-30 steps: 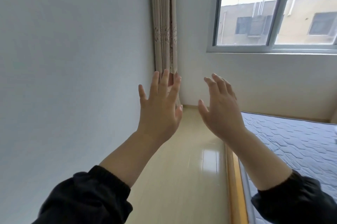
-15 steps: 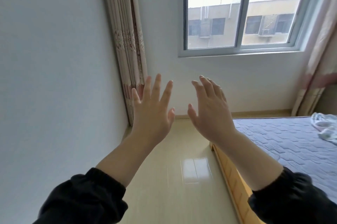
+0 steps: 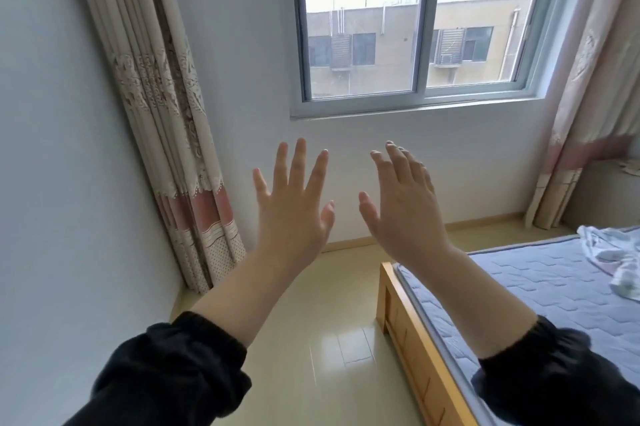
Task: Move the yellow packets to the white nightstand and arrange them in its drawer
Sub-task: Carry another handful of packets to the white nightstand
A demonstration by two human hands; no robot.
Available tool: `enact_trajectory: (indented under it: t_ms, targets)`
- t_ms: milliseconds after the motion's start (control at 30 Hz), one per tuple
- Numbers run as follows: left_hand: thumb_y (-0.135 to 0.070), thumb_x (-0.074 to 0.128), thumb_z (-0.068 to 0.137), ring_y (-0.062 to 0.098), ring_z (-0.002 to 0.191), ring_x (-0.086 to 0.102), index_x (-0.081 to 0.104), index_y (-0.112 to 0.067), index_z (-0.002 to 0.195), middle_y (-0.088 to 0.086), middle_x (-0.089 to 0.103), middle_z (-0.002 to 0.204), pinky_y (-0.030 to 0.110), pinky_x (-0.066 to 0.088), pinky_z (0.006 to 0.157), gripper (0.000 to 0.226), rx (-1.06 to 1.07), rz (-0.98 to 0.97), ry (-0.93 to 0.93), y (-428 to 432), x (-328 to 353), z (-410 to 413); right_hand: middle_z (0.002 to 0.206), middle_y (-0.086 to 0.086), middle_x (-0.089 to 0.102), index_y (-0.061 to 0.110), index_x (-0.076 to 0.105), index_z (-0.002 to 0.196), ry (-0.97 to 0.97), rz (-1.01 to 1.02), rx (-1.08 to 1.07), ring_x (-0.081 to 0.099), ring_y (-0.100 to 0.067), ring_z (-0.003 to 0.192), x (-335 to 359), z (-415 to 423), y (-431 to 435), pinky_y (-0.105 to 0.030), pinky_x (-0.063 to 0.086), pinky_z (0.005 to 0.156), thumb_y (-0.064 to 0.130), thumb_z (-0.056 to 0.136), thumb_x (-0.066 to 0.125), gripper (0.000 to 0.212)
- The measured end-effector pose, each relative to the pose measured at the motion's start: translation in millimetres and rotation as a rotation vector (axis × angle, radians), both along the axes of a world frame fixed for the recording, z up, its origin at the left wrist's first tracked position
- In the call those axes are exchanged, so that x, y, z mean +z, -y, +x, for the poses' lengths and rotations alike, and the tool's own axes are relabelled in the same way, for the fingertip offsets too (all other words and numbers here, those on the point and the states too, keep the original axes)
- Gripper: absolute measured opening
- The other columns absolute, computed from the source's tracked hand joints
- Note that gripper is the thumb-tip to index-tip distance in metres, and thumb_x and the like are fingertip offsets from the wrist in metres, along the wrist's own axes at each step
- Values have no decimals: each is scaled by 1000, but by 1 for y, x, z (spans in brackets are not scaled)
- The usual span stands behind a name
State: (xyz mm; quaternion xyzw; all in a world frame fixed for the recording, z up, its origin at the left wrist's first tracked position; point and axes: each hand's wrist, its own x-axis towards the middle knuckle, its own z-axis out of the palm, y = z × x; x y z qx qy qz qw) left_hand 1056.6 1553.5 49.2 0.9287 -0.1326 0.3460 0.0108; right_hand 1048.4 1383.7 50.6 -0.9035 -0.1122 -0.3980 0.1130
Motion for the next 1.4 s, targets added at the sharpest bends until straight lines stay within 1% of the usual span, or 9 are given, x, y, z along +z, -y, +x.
enact_trajectory:
  t_ms: [267,367,500,600,767,867,1067,1300,1400]
  targets:
    - [-45,36,86,36,145,17,22,-21,149,14,19,158,67,20,105,69,-36,-17,22,31,3,207,145,-16,39,7,39,137,-32,2,-31,35,-34,135,5,203,28,-48,31,111,38,90,45,57]
    - [-46,40,87,35,145,17,23,-21,149,13,20,158,65,16,106,69,-57,-21,21,36,-8,282,144,-17,41,6,40,136,-55,-5,-48,37,-35,134,-7,275,30,-50,32,110,39,91,46,56]
    - [-42,50,87,36,145,16,24,-20,149,13,19,158,66,12,106,71,-114,-24,52,38,-15,396,142,-18,43,6,41,134,-50,-8,-82,40,-36,132,-13,382,31,-51,34,108,44,89,33,59]
    - [-41,57,86,37,145,17,25,-19,149,14,20,158,64,9,105,73,-144,-20,61,42,-4,489,142,-19,42,4,42,135,-52,-9,-125,39,-37,133,-3,469,35,-51,33,109,40,88,40,59]
    - [-46,44,91,33,148,2,13,-23,151,11,5,161,62,2,109,72,-197,-6,18,70,29,637,144,-18,38,5,40,136,-46,12,-222,33,-35,136,28,598,62,-50,29,112,35,90,50,56]
    - [-47,41,95,28,147,-15,1,-25,154,6,-12,161,57,-9,110,74,-251,-16,-22,101,36,703,145,-17,38,6,39,137,-46,24,-282,32,-34,136,34,660,89,-50,28,113,35,92,48,54]
    - [-43,42,96,24,145,-22,-2,-26,153,3,-18,160,56,-15,111,74,-425,-39,-124,180,15,823,143,-16,40,7,39,138,-67,30,-399,33,-32,136,12,770,158,-50,29,112,46,88,28,64]
    - [-42,42,97,24,145,-24,-5,-26,153,2,-19,159,57,-14,111,75,-565,-25,-122,310,17,979,142,-18,40,6,40,136,-49,51,-521,34,-35,135,4,908,277,-53,30,110,44,89,31,61]
    - [-44,39,97,24,144,-26,-9,-27,152,1,-24,158,57,-12,113,75,-591,1,-122,369,25,1041,143,-19,39,4,41,136,-41,61,-589,32,-36,135,10,963,334,-52,27,111,37,91,43,55]
